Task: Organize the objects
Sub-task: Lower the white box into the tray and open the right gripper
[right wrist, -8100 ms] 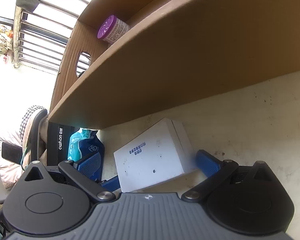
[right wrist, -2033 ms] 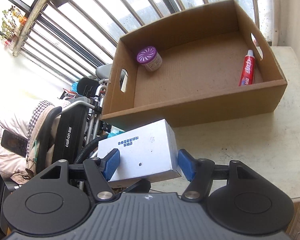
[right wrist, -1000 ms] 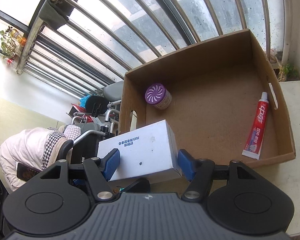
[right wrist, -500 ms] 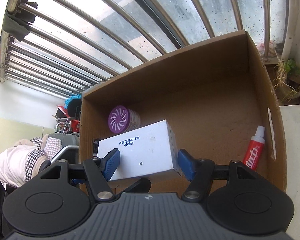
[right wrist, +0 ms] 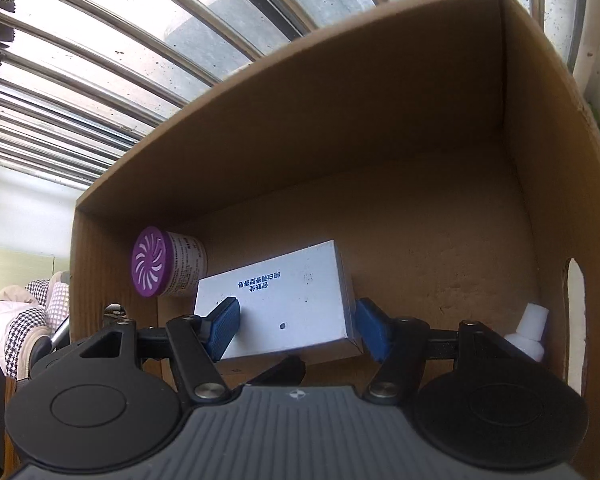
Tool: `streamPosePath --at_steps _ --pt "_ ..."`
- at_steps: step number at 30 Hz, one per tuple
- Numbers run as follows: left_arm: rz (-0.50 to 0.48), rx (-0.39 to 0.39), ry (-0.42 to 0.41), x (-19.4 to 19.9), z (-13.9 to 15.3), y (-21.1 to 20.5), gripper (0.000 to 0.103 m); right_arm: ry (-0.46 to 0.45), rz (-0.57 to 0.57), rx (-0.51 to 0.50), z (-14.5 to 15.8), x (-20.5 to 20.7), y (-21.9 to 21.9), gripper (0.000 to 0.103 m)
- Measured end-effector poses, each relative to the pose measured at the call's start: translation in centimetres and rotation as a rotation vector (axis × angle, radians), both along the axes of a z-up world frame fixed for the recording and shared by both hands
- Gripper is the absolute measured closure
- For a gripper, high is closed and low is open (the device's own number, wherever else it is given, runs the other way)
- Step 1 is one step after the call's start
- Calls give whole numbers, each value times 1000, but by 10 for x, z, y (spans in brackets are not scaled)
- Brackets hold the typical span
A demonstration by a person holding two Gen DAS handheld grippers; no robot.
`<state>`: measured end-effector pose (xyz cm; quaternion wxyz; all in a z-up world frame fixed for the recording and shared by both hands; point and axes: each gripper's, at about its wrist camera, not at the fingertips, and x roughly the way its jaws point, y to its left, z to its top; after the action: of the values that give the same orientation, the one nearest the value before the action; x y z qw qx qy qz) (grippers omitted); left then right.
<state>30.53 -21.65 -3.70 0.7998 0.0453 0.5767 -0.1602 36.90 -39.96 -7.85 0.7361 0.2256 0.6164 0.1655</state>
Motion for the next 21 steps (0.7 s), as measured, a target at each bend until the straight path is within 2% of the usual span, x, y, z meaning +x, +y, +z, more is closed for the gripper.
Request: streamPosePath --at_steps 4,8,10,11,16,21 --pt "-4 0 -8 -7 1 1 21 12 14 -5 -8 -4 3 36" --pt "20 -15 -45 -18 20 9 17 25 0 -10 -1 -6 0 35" --pt "43 -31 -70 -26 33 17 15 7 -6 -28 9 -9 -3 30" --pt "55 -41 -85 -31 40 23 15 -8 -10 -39 17 -12 -5 25" --pt "126 -96 -162 -64 85 61 13 -97 -18 -87 64 -31 -6 15" --pt "201 -142 -234 -107 130 103 11 -253 -13 -145 125 -70 11 4"
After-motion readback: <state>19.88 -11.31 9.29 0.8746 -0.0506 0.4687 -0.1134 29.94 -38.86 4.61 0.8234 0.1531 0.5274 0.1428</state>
